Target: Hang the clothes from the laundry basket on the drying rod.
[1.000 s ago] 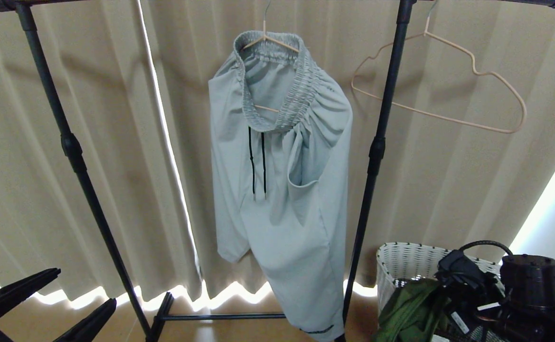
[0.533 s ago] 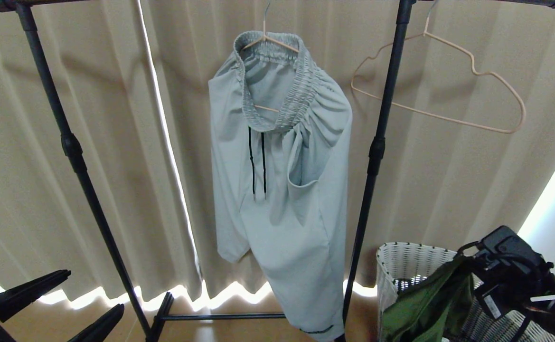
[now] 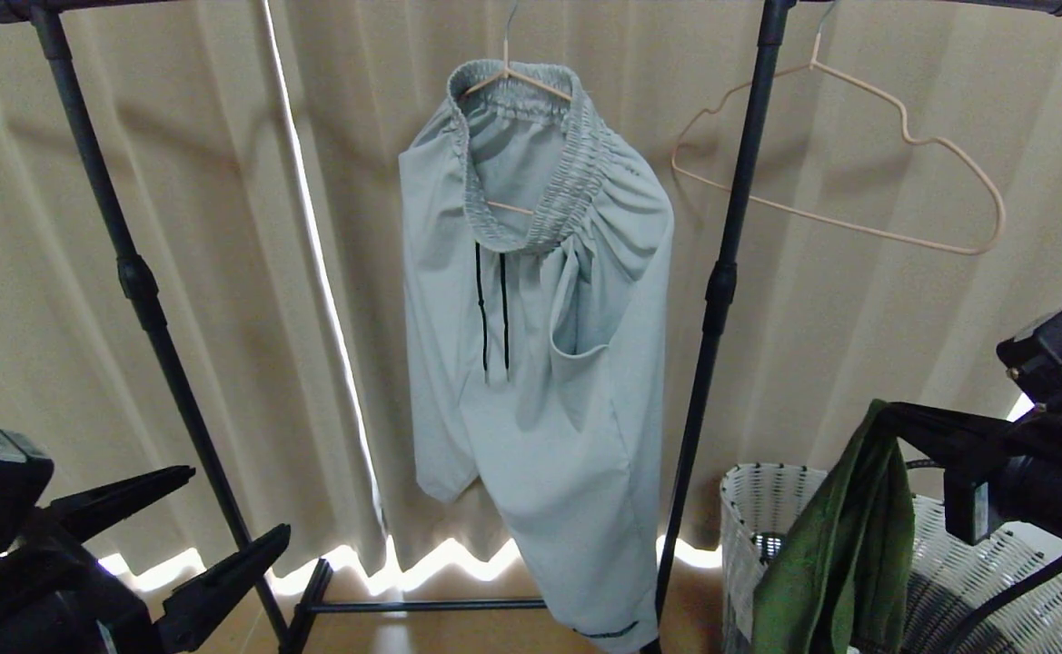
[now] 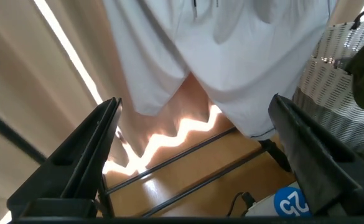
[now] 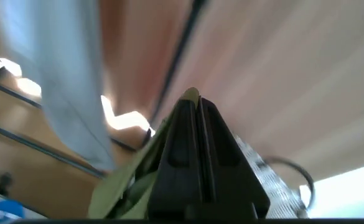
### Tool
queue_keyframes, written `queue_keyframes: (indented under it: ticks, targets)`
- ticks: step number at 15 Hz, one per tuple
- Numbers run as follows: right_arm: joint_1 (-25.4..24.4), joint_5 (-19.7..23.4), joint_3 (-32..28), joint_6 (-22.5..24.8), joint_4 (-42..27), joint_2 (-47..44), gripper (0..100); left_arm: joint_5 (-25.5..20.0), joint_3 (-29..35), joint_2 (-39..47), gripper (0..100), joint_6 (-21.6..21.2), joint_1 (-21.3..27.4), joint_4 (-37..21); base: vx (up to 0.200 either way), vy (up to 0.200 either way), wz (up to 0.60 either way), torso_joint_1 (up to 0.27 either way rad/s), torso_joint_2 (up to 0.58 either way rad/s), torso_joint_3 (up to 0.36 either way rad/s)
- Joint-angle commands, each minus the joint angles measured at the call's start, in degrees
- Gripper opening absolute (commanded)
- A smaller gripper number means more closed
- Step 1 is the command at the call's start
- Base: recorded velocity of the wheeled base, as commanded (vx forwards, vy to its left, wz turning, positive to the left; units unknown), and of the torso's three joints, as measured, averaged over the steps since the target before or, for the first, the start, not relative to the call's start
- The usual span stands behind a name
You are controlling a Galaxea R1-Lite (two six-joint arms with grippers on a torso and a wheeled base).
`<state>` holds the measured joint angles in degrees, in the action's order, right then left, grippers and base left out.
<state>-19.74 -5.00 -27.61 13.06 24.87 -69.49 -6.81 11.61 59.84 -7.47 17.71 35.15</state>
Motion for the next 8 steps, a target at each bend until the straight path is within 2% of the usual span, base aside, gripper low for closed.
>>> queue_keyframes:
  ticks: [1,2,5,8]
  targets:
    - [-1.09,-0.01,-0.51,-0.05,0.0,1.11,0,0.05,0.79,2.65,100,0.0,0.39,0.01,0.0,0.0,0.0,0.0,0.0,0.0]
    - [-3.47,2.36,-2.45,-2.16,0.27,0.93,0,0.13,5.97,8.1,100,0.27,4.44,0.1,0.0,0.0,0.0,0.0,0.0,0.0]
    - [-4.52,7.2,-5.08,-5.59,0.09,-1.44,0,-0.04,10.19,13.02,100,0.27,11.29,0.27,0.0,0.0,0.0,0.0,0.0,0.0]
    - [-7.69,8.25,-7.54,-7.08,0.44,-2.41,0,-0.04,12.04,16.8,100,0.18,21.22,1.94,0.0,0.0,0.0,0.0,0.0,0.0]
